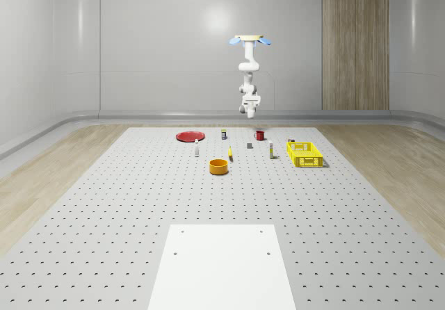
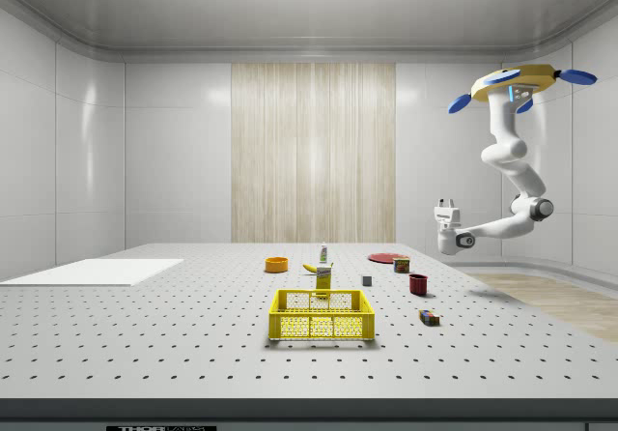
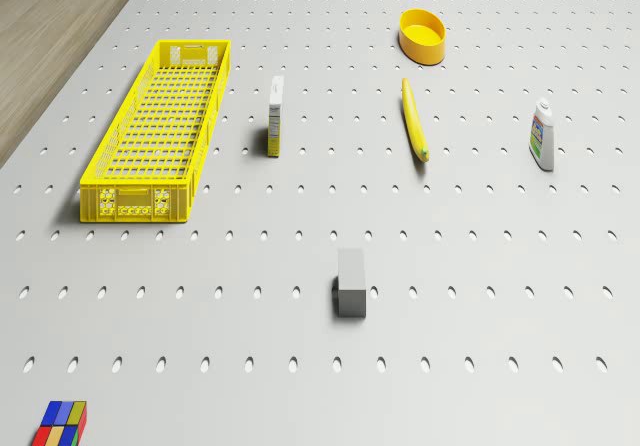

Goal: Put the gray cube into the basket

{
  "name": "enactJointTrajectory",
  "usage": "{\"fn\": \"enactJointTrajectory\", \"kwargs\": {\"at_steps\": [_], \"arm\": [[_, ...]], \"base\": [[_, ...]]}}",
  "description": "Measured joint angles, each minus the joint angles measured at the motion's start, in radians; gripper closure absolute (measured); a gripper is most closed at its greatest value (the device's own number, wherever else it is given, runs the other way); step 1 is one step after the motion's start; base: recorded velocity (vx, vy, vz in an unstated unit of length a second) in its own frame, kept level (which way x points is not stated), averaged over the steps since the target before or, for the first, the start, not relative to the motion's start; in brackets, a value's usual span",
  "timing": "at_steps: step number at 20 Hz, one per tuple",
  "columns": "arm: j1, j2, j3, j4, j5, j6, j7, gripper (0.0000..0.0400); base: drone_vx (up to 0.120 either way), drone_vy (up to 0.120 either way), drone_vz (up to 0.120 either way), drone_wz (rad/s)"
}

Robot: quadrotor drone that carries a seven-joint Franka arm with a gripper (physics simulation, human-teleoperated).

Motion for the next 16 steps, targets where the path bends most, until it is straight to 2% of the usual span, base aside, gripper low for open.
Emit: {"fn": "enactJointTrajectory", "kwargs": {"at_steps": [1,3,7,12,16], "arm": [[0.000,-0.001,0.001,-0.001,-0.002,0.001,0.000,0.0000],[-0.001,-0.002,0.004,-0.002,-0.006,0.002,0.001,0.0000],[-0.004,-0.004,0.014,-0.004,-0.019,0.005,0.002,0.0000],[-0.013,-0.007,0.041,-0.008,-0.057,0.010,0.007,0.0000],[-0.026,-0.010,0.085,-0.015,-0.120,0.013,0.015,0.0000]], "base": [[0.000,0.000,-0.120,0.000],[0.000,-0.020,0.000,0.000],[0.010,-0.120,0.000,0.000],[0.120,-0.008,0.000,0.000],[0.120,0.000,-0.090,0.000]]}}
